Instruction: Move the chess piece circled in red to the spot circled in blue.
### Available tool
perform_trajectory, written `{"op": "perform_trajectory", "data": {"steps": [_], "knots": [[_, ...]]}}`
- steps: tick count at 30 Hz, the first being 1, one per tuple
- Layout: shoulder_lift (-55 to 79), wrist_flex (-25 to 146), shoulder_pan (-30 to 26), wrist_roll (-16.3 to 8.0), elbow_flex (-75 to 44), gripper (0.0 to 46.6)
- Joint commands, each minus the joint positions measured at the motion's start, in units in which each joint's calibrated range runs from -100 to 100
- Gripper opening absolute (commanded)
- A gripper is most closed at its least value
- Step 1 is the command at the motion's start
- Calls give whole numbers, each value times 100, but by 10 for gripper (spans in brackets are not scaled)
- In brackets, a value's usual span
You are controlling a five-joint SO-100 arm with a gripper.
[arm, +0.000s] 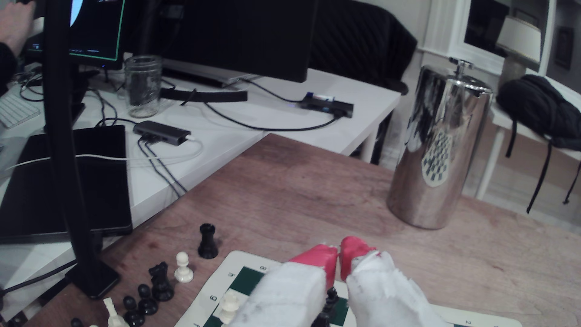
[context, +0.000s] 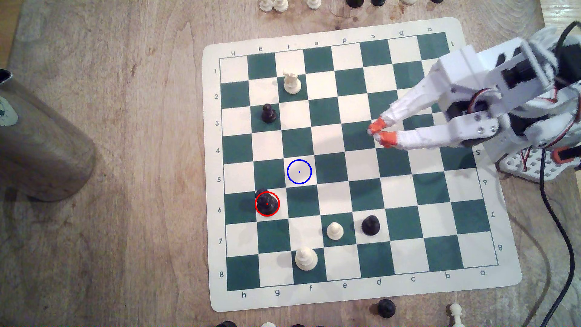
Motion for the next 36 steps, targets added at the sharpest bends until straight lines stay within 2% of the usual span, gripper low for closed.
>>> {"op": "perform_trajectory", "data": {"steps": [1, 4, 7, 11, 13, 19, 26, 36], "knots": [[88, 459, 218, -20, -616, 17], [444, 991, 202, -29, -961, 71], [1200, 1515, -48, -29, -1496, 75], [2499, 1376, -56, 15, -2348, 186], [3135, 1368, 7, 15, -2629, 201], [4697, 1089, 257, -10, -3182, 194], [6302, 614, 202, -137, -4088, 157], [8365, -123, 554, -59, -5185, 153]]}}
